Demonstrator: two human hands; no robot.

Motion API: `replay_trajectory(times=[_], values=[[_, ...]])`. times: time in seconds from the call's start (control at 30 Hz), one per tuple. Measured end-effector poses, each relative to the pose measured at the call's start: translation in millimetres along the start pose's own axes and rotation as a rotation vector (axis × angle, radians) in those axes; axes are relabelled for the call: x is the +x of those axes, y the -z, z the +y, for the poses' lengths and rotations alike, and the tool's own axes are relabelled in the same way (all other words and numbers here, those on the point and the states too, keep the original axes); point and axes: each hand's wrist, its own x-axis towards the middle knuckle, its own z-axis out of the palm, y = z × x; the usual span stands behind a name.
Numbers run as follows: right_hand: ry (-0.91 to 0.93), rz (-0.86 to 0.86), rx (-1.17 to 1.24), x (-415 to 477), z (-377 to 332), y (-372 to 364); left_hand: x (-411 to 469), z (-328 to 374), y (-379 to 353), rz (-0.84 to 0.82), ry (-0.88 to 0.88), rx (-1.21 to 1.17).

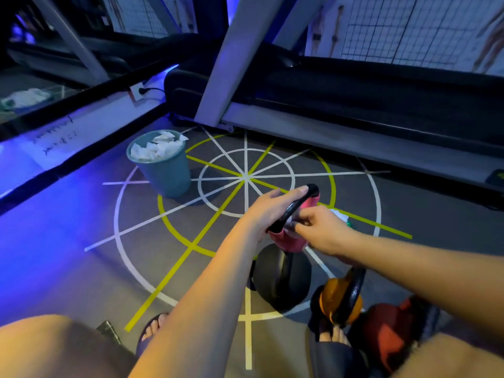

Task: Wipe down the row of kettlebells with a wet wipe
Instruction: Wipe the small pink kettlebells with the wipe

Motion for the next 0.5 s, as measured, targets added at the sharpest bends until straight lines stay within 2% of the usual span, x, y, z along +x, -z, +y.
replay_trajectory(times=[0.13, 0.2, 0.23, 0.27, 0.37, 0.43, 0.5], values=[[0.393, -0.103, -0.64, -5, -13, 11, -5, 2, -1, -0.034, -0.055, 0.054], [0.452, -0.124, -0.852, -3, -23, 5, -5, 2, 1, -0.021, -0.063, 0.06], [0.485, -0.076, -0.87, -1, -22, 1, -2, 0, 2, 0.002, -0.063, 0.064], [0.465, -0.029, -0.826, -2, -22, -3, -2, -1, 4, 0.008, -0.065, 0.068], [0.23, -0.071, -0.658, 2, -15, -11, 3, -3, 8, 0.009, -0.021, 0.04], [0.153, -0.002, -0.43, 6, -8, -17, 5, -5, 10, -0.002, -0.013, 0.018], [0.09, 0.132, -0.083, 3, -8, -22, 4, -6, 12, -0.004, -0.021, 0.033]])
